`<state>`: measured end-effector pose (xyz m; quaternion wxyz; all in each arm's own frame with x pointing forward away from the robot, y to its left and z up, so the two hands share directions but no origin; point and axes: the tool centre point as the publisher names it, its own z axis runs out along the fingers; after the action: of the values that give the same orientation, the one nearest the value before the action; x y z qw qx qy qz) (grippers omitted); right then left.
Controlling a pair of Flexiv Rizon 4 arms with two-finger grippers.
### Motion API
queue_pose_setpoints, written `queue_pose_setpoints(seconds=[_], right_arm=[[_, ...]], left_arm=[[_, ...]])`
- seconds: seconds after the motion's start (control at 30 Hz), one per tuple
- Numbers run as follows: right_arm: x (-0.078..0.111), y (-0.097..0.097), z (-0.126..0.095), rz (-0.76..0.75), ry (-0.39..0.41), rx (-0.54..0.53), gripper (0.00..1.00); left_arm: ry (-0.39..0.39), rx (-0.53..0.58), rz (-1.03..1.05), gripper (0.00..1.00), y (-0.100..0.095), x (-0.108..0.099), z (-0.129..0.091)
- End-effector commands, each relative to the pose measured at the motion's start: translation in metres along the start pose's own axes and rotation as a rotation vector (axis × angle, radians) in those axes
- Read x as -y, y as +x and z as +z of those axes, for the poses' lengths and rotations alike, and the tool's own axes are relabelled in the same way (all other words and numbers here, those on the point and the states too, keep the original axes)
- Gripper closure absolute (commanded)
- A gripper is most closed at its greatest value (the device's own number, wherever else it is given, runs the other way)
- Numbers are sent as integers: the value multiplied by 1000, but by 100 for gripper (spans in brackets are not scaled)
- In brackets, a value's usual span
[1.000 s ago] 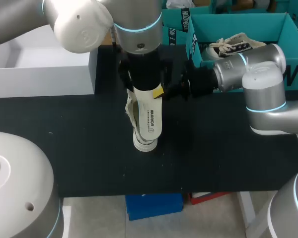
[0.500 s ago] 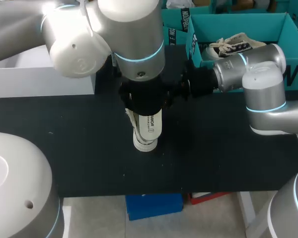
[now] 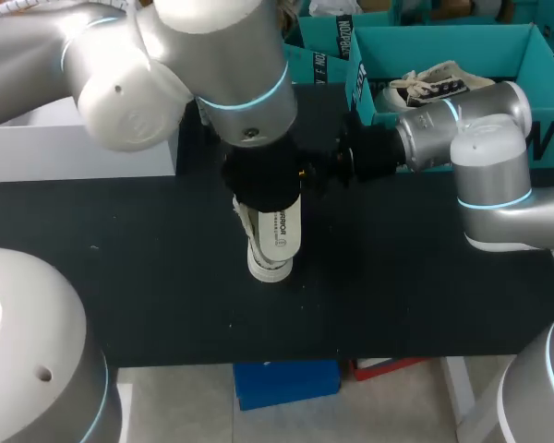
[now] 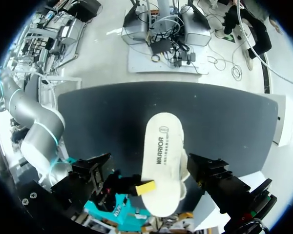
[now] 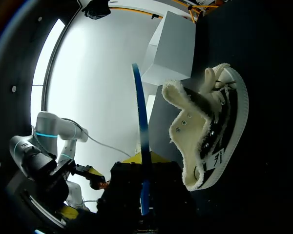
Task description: Take the shoe out of the shoebox, open the shoe tongue, remove and reinsert the insole, then place the shoe into the shoebox
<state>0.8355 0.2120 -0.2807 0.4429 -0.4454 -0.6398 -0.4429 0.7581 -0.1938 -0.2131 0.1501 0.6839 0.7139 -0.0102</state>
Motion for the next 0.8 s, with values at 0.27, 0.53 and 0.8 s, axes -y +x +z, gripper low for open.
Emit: queue_pose_setpoints(seconds=[0.27,0.53,0.8], right_arm=[[0,-1,2,0,-2,0,100],[0,-1,2,0,-2,0,100],[0,-1,2,0,-2,0,100]], left_arm=[[65,673,-37,0,53,-13,-10],[106,961,-32,0,67,-23,-6],[47,1176,-53,0,83,-34,2]])
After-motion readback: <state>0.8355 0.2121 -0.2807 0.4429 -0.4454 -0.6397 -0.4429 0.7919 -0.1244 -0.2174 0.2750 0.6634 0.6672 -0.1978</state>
